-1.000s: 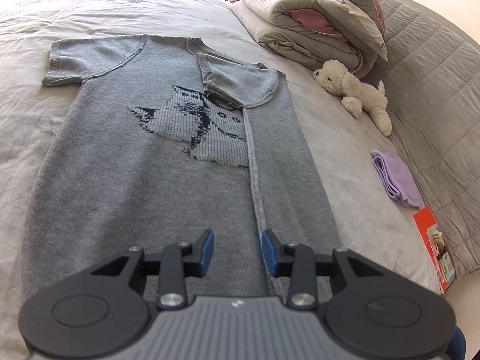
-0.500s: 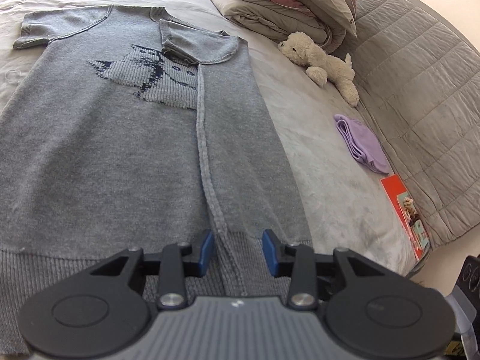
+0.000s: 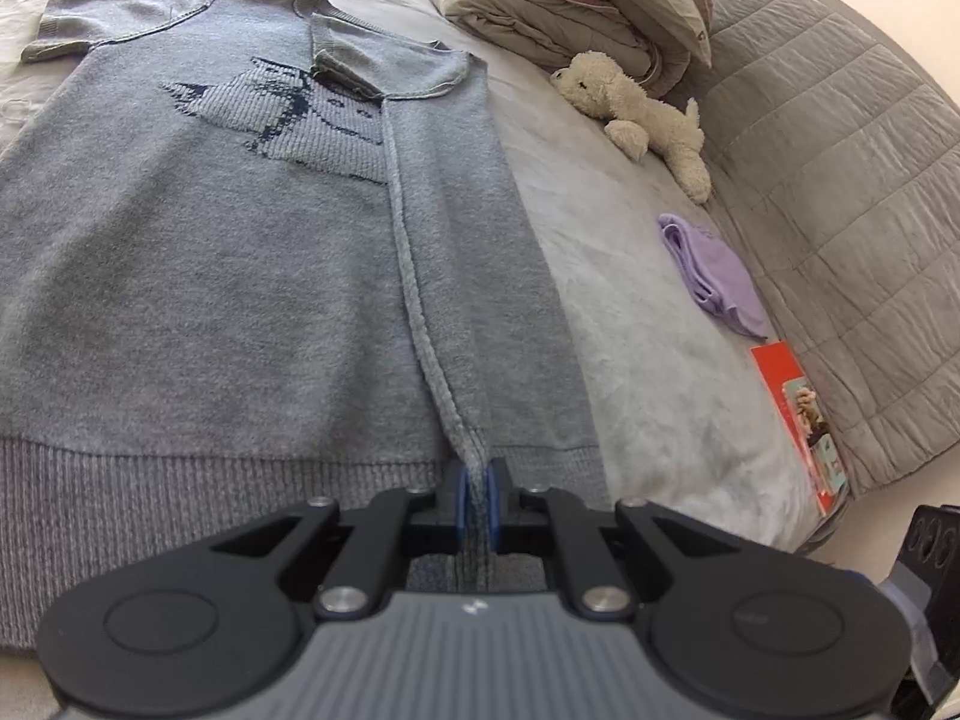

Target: Fold clothes

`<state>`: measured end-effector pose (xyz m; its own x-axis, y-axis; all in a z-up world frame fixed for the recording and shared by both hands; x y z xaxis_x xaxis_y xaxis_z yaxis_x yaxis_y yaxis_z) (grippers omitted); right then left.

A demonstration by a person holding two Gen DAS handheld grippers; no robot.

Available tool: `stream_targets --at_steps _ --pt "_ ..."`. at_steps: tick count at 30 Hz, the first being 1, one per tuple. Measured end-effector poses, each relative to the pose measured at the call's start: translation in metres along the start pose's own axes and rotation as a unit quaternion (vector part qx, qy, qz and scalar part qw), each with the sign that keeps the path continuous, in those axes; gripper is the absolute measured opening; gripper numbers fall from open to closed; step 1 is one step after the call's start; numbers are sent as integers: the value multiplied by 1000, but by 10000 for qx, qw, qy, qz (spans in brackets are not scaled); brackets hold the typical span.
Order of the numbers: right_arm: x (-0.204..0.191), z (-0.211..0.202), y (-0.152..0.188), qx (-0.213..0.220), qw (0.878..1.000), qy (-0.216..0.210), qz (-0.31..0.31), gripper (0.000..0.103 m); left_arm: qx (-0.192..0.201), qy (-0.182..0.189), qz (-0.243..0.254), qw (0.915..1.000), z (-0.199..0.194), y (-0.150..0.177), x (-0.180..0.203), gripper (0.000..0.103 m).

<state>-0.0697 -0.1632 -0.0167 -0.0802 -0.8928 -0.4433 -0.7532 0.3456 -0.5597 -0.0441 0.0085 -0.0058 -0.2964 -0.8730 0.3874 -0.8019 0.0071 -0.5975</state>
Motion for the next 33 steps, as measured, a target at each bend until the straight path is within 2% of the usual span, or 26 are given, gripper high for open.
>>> stream_targets --at_steps 1,2,3,4,7,8,12,13,14,19,23,27,30,32,33 --pt "0 -2 -4 36 9999 -119 95 8 -12 39 -19 10000 1 0 -1 7" --pt "-2 -5 -10 98 9994 -255 207 16 -8 61 -39 10000 0 0 -2 7" --pt "-4 -6 -17 144 9988 -351 296 16 4 67 -32 10000 0 -1 -1 7" --pt "-8 -6 -25 174 9986 -393 305 21 16 32 4 10000 -1 -1 -1 8" --pt "-21 6 -38 186 9992 -340 84 51 33 -42 74 10000 -1 -1 0 9" --pt "-23 13 -37 121 9994 -318 27 51 30 -52 80 9999 0 -1 0 9" --pt "-29 32 -24 -106 9994 -231 -228 50 41 -59 65 10000 -1 -1 -2 9" --pt "-31 32 -20 -43 9990 -107 -440 34 41 -58 70 10000 -1 -1 -2 9" --pt "-33 32 -17 -4 9982 -27 -600 4 38 -48 78 10000 -1 -1 -3 9" --pt "-26 12 -28 123 9987 -173 -460 3 54 49 8 10000 -4 -2 -1 9" --pt "-4 20 -31 -93 9998 -174 -32 3 1 20 69 10000 -1 -1 0 9" --pt "-9 21 -29 -107 9995 -177 -227 5 -28 -81 105 9999 1 -1 -2 10" --pt "-15 18 -35 28 9994 -248 -238 25 49 -165 210 9996 -4 -4 1 16" --pt "-17 18 -40 134 9994 -259 -188 62 136 -212 253 9994 -9 -7 2 30" --pt "-18 18 -43 180 9993 -275 -170 64 183 -232 265 9992 -11 -8 2 39"
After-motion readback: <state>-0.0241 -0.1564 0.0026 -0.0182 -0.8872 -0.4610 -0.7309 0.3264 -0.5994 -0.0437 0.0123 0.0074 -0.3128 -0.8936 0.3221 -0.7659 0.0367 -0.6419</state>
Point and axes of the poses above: each gripper's, at about its wrist camera, not at the fingertips, and z roughly the way its jaws point, x to its right, y to its underside, the point moved 5 cm from there along z, roughly the way its jaws point, and after that the axes turned 13 degrees about z, right-handed, at the moved point
